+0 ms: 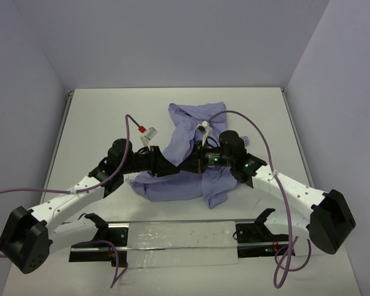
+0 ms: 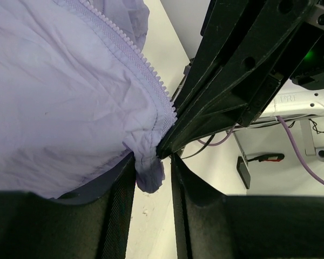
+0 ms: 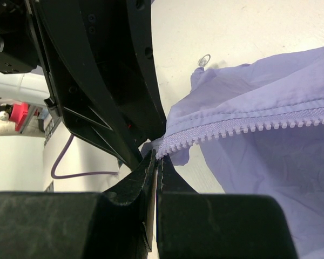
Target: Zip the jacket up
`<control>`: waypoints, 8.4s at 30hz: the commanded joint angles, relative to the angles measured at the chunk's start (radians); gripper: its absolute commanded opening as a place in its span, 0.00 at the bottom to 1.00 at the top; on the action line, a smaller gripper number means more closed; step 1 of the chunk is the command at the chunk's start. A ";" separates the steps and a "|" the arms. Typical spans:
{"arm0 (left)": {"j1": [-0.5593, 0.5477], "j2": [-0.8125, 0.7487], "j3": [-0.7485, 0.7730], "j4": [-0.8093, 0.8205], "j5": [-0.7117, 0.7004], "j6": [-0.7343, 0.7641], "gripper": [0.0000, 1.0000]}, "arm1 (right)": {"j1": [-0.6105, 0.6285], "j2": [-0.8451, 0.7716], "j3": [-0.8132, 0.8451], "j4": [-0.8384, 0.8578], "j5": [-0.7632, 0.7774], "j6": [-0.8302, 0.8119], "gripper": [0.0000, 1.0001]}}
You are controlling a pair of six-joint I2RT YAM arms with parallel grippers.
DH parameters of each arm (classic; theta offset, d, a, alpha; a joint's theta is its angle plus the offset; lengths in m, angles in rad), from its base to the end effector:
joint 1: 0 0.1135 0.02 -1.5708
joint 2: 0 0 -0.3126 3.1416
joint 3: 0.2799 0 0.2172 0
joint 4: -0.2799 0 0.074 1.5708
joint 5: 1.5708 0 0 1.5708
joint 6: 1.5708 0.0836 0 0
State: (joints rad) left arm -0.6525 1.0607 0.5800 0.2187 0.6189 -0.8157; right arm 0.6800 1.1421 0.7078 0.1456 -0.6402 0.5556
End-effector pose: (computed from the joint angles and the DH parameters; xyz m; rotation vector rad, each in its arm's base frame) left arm 0.1433 -0.1706 0.3062 0.3321 2.0720 -1.5312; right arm 0.1551 0.1897 0.3243 -0.6189 1.9682 1.4069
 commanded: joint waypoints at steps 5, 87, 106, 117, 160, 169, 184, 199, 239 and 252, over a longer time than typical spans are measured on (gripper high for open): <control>0.008 -0.026 -0.006 0.052 0.001 -0.007 0.38 | -0.005 0.023 0.001 0.019 0.005 -0.031 0.00; 0.042 -0.088 0.065 -0.209 -0.378 -0.056 0.00 | -0.338 0.137 -0.183 -0.176 0.674 0.210 0.61; 0.042 -0.070 0.049 -0.196 -0.361 -0.056 0.00 | -0.335 0.012 -0.119 -0.240 0.776 0.114 0.00; 0.066 -0.063 0.154 -0.322 -0.442 0.005 0.00 | -0.094 -0.123 0.187 -0.685 0.858 -0.061 0.00; 0.183 -0.100 0.172 -0.484 -0.649 -0.051 0.00 | -0.260 0.006 0.140 -0.628 0.732 -0.081 0.94; 0.185 -0.108 0.186 -0.494 -0.630 -0.048 0.00 | -0.545 0.252 0.188 -0.282 0.568 0.112 0.89; 0.185 -0.123 0.193 -0.513 -0.627 -0.034 0.00 | -0.617 0.707 0.341 -0.055 0.348 0.320 0.74; 0.185 -0.116 0.205 -0.515 -0.627 -0.034 0.00 | -0.607 0.563 0.341 -0.056 0.418 0.304 0.00; 0.186 -0.097 0.210 -0.507 -0.555 -0.028 0.00 | -0.355 0.387 0.786 -0.575 0.856 -0.110 0.78; 0.186 -0.127 0.213 -0.519 -0.614 -0.028 0.00 | 0.050 0.207 0.315 -0.586 0.886 -0.062 0.78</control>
State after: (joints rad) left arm -0.4721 0.9600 0.7639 -0.3134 0.0269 -0.8536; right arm 0.6577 1.2928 1.0954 -0.4042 0.2026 0.4558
